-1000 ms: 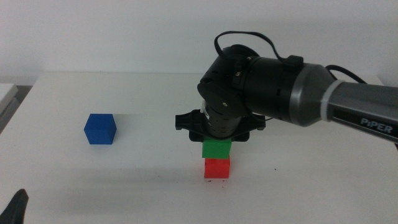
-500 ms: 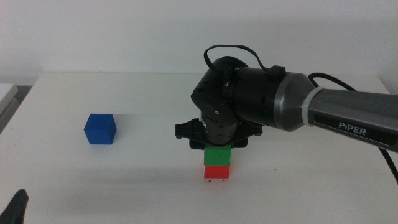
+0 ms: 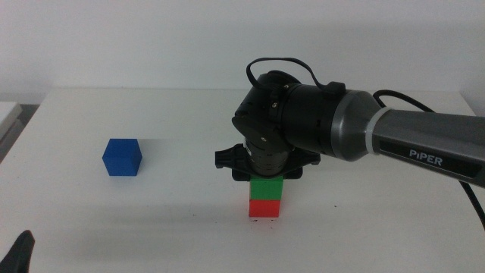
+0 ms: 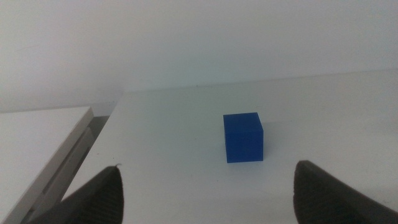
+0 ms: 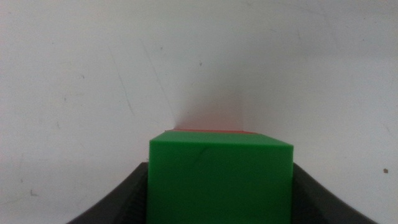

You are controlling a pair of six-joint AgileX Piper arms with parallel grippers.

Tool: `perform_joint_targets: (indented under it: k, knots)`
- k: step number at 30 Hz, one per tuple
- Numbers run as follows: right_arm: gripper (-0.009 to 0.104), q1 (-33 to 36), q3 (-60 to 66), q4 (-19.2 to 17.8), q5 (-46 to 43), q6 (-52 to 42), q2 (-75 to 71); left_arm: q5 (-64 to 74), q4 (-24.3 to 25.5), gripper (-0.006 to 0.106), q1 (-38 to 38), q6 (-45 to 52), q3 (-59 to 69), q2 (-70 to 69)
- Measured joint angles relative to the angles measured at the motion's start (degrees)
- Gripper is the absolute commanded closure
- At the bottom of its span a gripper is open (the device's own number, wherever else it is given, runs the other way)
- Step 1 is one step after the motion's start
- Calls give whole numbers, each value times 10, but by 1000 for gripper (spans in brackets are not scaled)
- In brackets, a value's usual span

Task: Stack red cubes first, then green, then blue cubes in a specific spot.

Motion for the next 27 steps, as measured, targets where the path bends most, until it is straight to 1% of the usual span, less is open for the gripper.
perform_joint_targets:
  k: [8,9,10,13,16,18,20,24,27]
  knots:
    - [94,0,-1,-5,-3,3,6,0,0,7,0,0,0,0]
    - [91,0,-1,-5,-3,4,6,0,0,7,0,0,0,0]
    - [40,0,-1,-5,-3,4,6,0,0,7,0,0,0,0]
    - [19,0,-1,-5,-2,4,13,0,0,7,0,0,0,0]
    - [5,2,-1,-19,-1,4,16,0,0,7,0,0,0,0]
    - [2,7,-1,-29,1,-8,5,0,0,7,0,0,0,0]
    - [2,19,3,-43,6,-28,-29,0,0,7,0,0,0,0]
    - [2,56,41,-91,21,-57,-153,0,0,7,0,0,0,0]
    - [2,71,100,-103,28,-93,-263,0,0,7,0,0,0,0]
